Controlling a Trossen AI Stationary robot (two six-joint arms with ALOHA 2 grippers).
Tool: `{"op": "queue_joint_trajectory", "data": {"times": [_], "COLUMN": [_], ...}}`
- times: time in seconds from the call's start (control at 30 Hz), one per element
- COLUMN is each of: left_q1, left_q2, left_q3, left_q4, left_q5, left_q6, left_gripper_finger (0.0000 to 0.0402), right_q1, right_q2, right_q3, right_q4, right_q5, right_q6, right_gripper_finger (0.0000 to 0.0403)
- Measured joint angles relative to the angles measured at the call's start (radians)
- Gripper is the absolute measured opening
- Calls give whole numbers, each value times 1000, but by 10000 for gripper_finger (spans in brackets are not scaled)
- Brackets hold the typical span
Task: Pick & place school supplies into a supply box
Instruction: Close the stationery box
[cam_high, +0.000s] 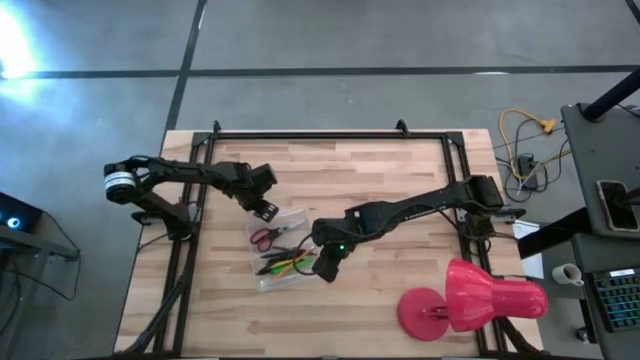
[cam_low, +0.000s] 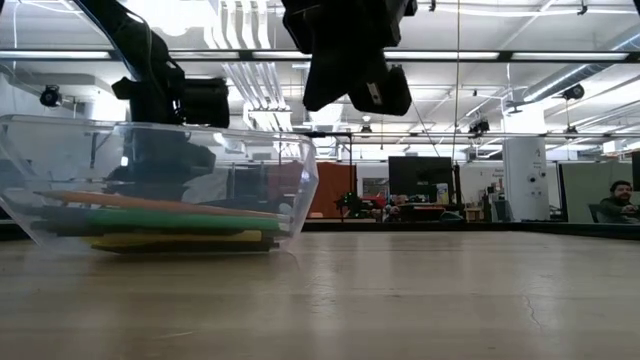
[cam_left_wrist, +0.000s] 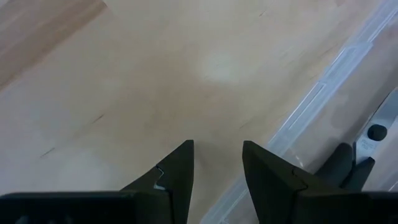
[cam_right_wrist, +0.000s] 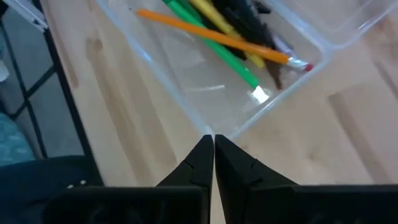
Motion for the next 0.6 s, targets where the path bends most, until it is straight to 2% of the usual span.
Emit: {"op": "queue_joint_trajectory", "data": {"times": [0.6], "left_q1": [-7], "left_q2": [0], "left_q3": [0], "left_q4": [-2], "left_q5": [34], "left_q6": [0], "left_gripper_finger": [121], "right_q1": [43], "right_q2": [54], "right_q3": [-55], "right_q4": [262], "right_q5": [-39], "right_q6": [126], "right_gripper_finger": [8]}}
